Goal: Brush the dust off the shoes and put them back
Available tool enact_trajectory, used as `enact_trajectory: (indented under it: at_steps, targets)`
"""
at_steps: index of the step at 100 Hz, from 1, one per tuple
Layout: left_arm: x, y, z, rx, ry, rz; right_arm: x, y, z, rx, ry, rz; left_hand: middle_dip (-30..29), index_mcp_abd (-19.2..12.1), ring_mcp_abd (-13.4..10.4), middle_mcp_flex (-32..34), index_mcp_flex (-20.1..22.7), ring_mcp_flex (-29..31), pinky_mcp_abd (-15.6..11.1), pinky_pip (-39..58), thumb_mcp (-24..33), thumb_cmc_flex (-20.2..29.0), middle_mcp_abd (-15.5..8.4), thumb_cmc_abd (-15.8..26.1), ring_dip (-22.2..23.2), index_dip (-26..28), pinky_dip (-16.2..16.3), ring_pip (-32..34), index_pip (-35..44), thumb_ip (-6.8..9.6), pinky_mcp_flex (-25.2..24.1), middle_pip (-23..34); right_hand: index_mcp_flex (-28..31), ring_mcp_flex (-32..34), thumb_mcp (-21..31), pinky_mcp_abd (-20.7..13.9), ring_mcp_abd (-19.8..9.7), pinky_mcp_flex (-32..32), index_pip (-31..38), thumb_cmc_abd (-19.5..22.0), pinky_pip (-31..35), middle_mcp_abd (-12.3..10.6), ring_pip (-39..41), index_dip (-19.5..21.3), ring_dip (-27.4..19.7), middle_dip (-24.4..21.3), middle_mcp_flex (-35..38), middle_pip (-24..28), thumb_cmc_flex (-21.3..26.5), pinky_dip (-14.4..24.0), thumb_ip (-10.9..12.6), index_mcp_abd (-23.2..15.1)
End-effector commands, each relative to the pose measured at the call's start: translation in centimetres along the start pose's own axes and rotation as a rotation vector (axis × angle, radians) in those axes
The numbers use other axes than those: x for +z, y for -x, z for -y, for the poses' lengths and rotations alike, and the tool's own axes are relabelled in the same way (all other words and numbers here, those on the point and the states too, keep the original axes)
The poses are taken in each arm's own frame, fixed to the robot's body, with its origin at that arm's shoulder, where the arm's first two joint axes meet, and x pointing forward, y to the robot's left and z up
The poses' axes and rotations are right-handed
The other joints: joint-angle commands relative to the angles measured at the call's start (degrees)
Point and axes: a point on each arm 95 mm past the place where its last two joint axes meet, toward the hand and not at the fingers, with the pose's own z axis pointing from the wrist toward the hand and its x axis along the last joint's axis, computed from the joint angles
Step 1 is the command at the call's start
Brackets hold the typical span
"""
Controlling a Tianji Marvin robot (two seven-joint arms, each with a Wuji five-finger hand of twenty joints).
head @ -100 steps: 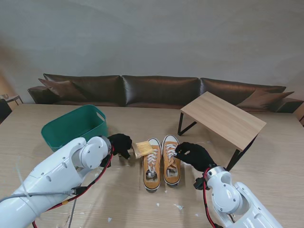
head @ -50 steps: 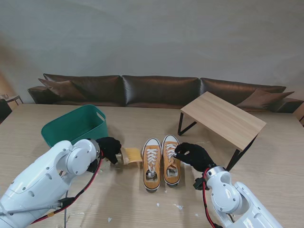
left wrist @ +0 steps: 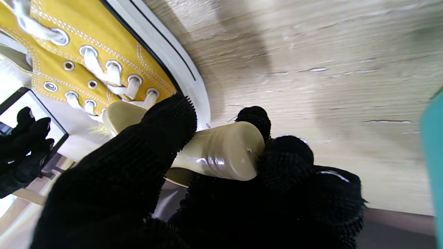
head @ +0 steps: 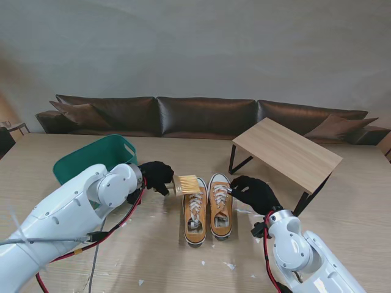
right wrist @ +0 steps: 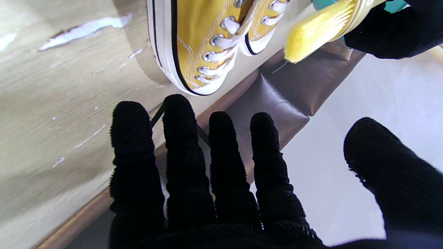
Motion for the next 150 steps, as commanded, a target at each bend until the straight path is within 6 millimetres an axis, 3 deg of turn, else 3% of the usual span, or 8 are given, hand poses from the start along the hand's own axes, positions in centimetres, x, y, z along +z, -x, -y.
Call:
enact_trajectory:
  at_steps: [1,36,91,123,150]
  targets:
    - [0.9,-1.3,1.2,-0.003,-0.006,-0.036,0.1,-0.5,0.1,0.006,-0.003,-0.008,-0.4,-4.3,-3.3,3.5,0.8,3.1,-2.3,-1.7,6.6,8.7,0.0,2.5,0.3,2.6,-1.3,1.8,4.5,3.36,-0.6,0.4,-0.6,1.6,-0.7,1.7,0.5,-15.8,0.0,1.8,0.8,0.9,0.5,-0.8,0.4,-0.8,0.3,0.5,0.4,-0.6,1.2,0.2]
    - [4.3,-3.3,2.0,-0.01,-0.022,-0.079,0.5,-0.3,-0.2,0.023,0.024,0.006,-0.4,-4.2,-3.5,3.8,1.2,3.2,-2.3,-1.6,7.1,8.5,0.0,2.1,0.4,2.5,-1.3,2.3,4.6,3.48,0.1,0.6,-0.5,1.6,-0.4,1.8,0.7,-15.8,-0.2,1.6,0.7,1.2,0.5,-0.8,0.4,-0.8,0.4,0.5,0.5,-0.6,1.2,0.3]
    - [6.2,-6.3,1.3,0.131,-0.061,-0.071,1.0,0.1,0.2,0.042,0.024,0.034,-0.3,-5.3,-5.4,4.2,2.4,3.3,-4.3,1.2,12.2,5.4,-1.3,-1.3,-0.4,1.8,-1.9,6.8,5.9,4.34,2.1,4.6,-0.4,1.5,-0.5,2.0,0.8,-15.9,-0.3,1.6,0.6,1.2,0.5,-0.7,0.5,-0.7,0.4,0.4,0.6,-0.5,1.1,0.5]
    - [7.2,-6.4,0.9,0.144,-0.014,-0.089,1.0,0.1,0.2,0.053,0.018,0.041,-0.4,-5.7,-5.5,4.1,2.1,3.3,-4.5,1.5,12.3,5.2,-1.6,-1.1,-0.6,1.7,-1.9,7.0,6.2,4.23,1.9,4.7,-0.4,1.5,-0.5,2.0,0.9,-15.9,-0.4,1.7,0.5,1.4,0.5,-0.7,0.5,-0.7,0.3,0.4,0.7,-0.5,1.1,0.6]
    - [7.2,-4.9,0.0,0.202,0.047,-0.041,0.8,0.1,0.4,0.056,0.003,0.039,-0.4,-5.7,-5.6,4.0,2.1,3.3,-4.7,1.5,12.0,5.4,-1.5,-0.8,-0.9,1.5,-2.1,6.8,6.3,4.21,1.8,4.6,-0.4,1.4,-0.6,2.0,0.9,-15.9,-0.4,1.8,0.5,1.3,0.5,-0.7,0.5,-0.7,0.3,0.4,0.8,-0.4,1.1,0.6]
